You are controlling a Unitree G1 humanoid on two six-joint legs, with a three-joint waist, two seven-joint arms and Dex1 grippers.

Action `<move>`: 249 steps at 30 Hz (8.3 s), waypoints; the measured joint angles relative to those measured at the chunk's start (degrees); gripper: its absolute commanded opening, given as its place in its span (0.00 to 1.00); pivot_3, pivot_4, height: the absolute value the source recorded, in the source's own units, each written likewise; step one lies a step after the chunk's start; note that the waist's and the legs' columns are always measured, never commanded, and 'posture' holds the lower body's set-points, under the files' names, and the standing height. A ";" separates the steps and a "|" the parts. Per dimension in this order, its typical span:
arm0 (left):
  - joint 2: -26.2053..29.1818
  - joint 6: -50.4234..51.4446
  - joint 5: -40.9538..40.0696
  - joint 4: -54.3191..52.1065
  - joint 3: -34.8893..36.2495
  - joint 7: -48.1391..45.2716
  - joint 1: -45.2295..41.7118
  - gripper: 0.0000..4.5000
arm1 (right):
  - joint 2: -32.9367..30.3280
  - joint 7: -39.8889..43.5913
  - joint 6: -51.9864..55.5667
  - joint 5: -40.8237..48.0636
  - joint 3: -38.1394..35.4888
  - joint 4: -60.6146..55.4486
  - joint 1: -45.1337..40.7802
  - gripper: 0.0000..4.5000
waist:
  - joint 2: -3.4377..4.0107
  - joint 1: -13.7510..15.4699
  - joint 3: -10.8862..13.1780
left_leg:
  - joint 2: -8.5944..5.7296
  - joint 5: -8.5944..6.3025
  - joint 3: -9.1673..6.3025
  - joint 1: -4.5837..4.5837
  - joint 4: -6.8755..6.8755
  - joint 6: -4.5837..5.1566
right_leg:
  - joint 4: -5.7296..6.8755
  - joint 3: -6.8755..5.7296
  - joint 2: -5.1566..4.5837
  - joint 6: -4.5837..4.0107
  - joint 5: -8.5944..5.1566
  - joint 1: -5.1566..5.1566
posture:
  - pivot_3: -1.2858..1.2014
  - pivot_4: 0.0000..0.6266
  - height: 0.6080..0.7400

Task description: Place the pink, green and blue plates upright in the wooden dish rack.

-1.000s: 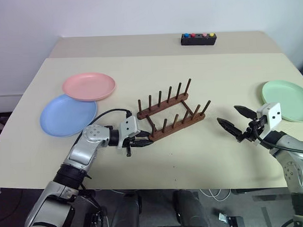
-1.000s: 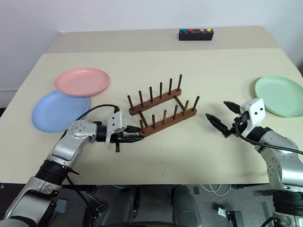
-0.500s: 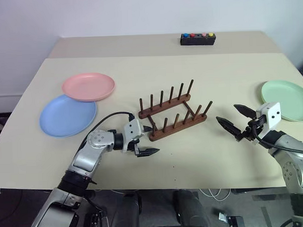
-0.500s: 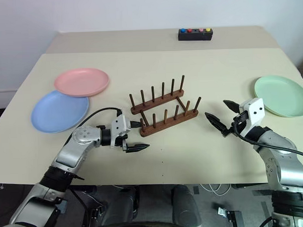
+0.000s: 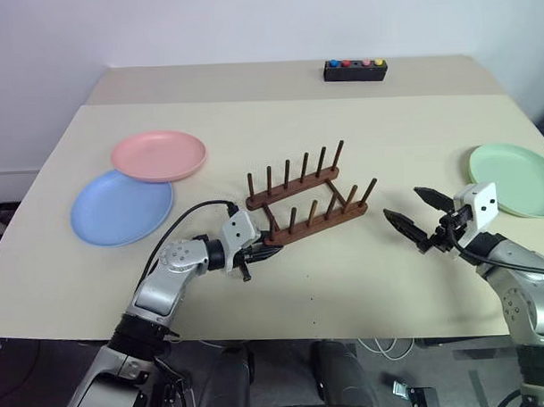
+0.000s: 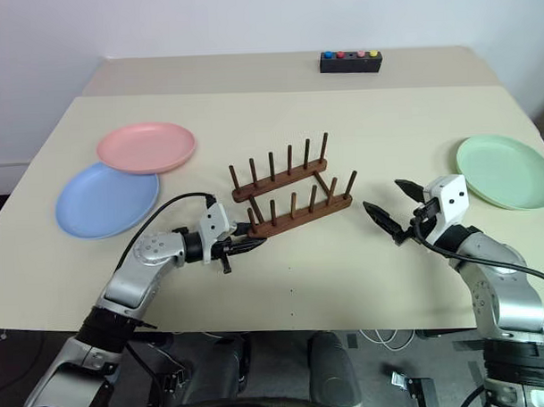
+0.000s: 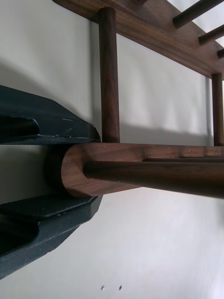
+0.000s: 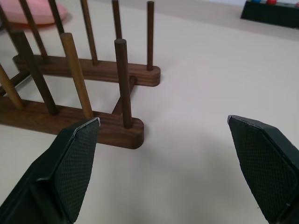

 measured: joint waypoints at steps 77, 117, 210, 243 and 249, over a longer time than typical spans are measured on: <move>0.84 10.66 -5.08 -9.93 7.83 9.71 8.40 0.27 | -1.76 7.26 -5.09 -7.38 8.48 1.90 2.82 0.00 | -0.01 -0.85 0.02 | 0.02 -0.03 0.01 0.13 -0.20 0.05 | 0.01 0.02 -0.01 0.08 0.00 -0.02 | 0.52 0.24 0.96; 6.48 25.57 -7.15 31.96 37.35 52.12 -29.68 0.99 | -0.98 10.70 5.63 1.91 13.81 -13.60 -4.29 0.00 | -0.53 -0.34 0.18 | -0.02 -0.03 -0.06 0.02 -0.03 0.02 | 0.00 -0.09 -0.02 0.30 0.09 0.00 | 0.52 0.24 0.96; -19.56 9.86 -11.31 -19.06 25.20 51.52 -17.13 0.57 | 8.36 -16.39 -35.29 -51.72 34.13 9.65 -37.85 0.00 | -0.62 -0.34 0.19 | -0.06 0.02 -0.10 -0.52 0.11 -0.06 | 0.04 -0.09 -0.04 0.29 0.16 -0.48 | 0.52 0.24 0.96; 5.04 14.87 -16.49 -21.06 18.40 18.74 7.93 1.00 | -1.21 -2.53 16.24 29.67 -5.20 -9.63 -26.27 0.00 | -0.52 -0.34 0.20 | -0.02 0.00 -0.10 -0.52 0.09 -0.01 | 0.06 -0.08 -0.04 0.20 0.13 -0.45 | 0.52 0.24 0.96; 6.03 15.08 -15.23 -21.77 13.06 14.91 9.92 1.00 | -0.70 -6.31 23.27 40.97 -8.43 -10.30 -21.89 0.00 | -0.51 -0.30 0.20 | -0.01 -0.01 -0.09 -0.53 0.10 0.00 | 0.05 -0.08 -0.03 0.08 0.06 -0.45 | 0.52 0.24 0.96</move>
